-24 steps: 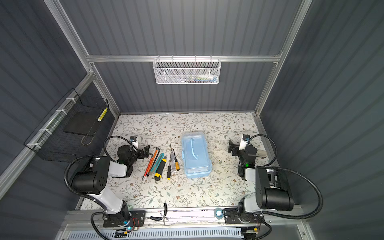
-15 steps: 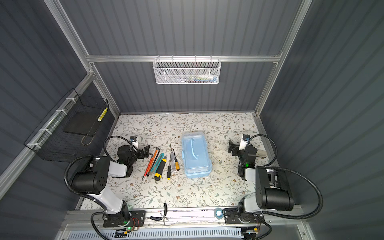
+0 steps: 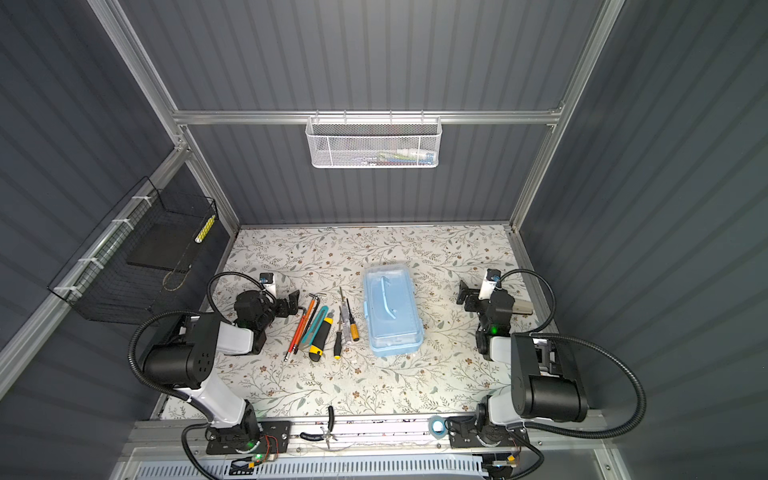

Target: Pack the tool kit

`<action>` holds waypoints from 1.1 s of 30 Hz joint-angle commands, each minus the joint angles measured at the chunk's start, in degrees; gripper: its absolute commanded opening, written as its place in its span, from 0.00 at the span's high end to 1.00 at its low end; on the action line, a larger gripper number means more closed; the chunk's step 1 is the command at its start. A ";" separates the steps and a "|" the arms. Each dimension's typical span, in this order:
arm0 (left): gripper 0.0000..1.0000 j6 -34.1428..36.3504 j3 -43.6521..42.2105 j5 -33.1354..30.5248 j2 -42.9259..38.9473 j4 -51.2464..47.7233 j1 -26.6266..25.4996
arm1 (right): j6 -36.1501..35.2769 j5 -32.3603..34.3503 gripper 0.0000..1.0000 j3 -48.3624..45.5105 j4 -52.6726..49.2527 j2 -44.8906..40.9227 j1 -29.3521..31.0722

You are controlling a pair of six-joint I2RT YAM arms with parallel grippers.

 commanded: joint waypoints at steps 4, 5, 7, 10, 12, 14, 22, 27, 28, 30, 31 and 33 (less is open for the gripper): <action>0.00 1.12 1.20 0.50 1.01 0.22 0.25 | -0.06 1.00 0.01 0.49 0.29 0.23 0.35; 0.00 1.12 1.24 0.40 1.01 0.20 0.25 | -0.14 1.26 0.01 0.55 0.21 0.25 0.55; 0.00 1.27 1.35 0.03 1.02 -0.14 0.17 | -0.23 1.53 0.01 0.59 0.19 0.17 0.62; 0.00 0.64 2.10 -4.39 -0.40 -2.11 -0.70 | -0.44 2.05 0.01 0.42 0.26 0.04 0.96; 0.00 -0.99 5.02 -7.70 -4.68 -11.44 -0.69 | 0.15 3.74 0.01 1.35 -2.52 -1.63 1.08; 0.00 -2.20 7.20 -10.24 -7.07 -16.97 -0.63 | 1.02 6.34 0.01 2.92 -8.66 -5.00 0.97; 0.00 -15.92 19.42 -19.99 -12.57 -38.43 0.09 | 9.37 20.78 0.01 13.26 -35.05 -16.45 2.60; 0.00 -21.07 28.08 -1.38 -9.73 -50.06 1.09 | 15.25 20.33 0.01 21.32 -50.42 -19.03 5.18; 0.00 -22.19 28.22 0.65 -9.71 -50.39 0.90 | 15.30 20.61 0.01 22.10 -52.13 -20.42 6.56; 0.00 -23.59 28.35 4.25 -10.90 -51.96 0.16 | 15.79 20.14 0.01 25.62 -58.80 -22.00 10.23; 0.00 -23.85 28.69 5.40 -11.60 -53.52 -0.37 | 16.27 18.74 0.01 27.74 -62.54 -22.23 11.66; 0.00 -23.61 29.64 6.22 -13.58 -57.97 -2.75 | 17.85 15.91 0.02 32.46 -69.90 -22.74 15.53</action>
